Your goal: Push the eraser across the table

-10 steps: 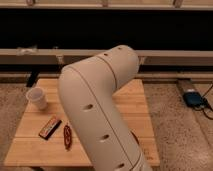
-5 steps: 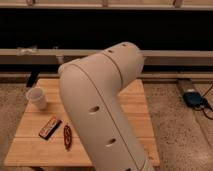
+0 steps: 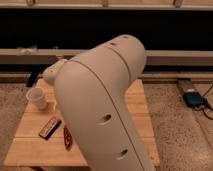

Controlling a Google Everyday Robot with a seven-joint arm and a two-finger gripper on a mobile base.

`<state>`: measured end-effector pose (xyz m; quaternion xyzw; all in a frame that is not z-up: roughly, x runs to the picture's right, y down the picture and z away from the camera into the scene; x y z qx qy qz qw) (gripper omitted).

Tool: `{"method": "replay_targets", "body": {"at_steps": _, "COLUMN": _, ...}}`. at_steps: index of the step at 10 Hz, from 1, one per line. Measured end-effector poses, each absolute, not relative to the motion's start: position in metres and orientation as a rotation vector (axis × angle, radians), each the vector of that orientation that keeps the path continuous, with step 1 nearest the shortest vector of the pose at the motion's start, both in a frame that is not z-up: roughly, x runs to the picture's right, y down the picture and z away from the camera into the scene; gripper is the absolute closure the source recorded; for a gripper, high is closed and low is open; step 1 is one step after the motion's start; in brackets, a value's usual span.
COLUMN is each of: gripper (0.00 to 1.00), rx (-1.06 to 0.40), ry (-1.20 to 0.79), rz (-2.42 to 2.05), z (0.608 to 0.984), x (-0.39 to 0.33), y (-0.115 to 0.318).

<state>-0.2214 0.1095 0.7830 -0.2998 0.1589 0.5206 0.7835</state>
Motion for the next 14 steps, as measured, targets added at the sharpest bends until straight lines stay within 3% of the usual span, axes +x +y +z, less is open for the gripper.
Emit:
{"method": "replay_targets", "body": {"at_steps": 7, "gripper": 0.2, "rx": -0.566, "ry": 0.219, "rz": 0.823, "z": 0.74, "x": -0.293, "y": 0.164}}
{"method": "replay_targets", "body": {"at_steps": 14, "gripper": 0.2, "rx": -0.504, "ry": 0.187, "rz": 0.746, "z": 0.74, "x": -0.312, "y": 0.194}}
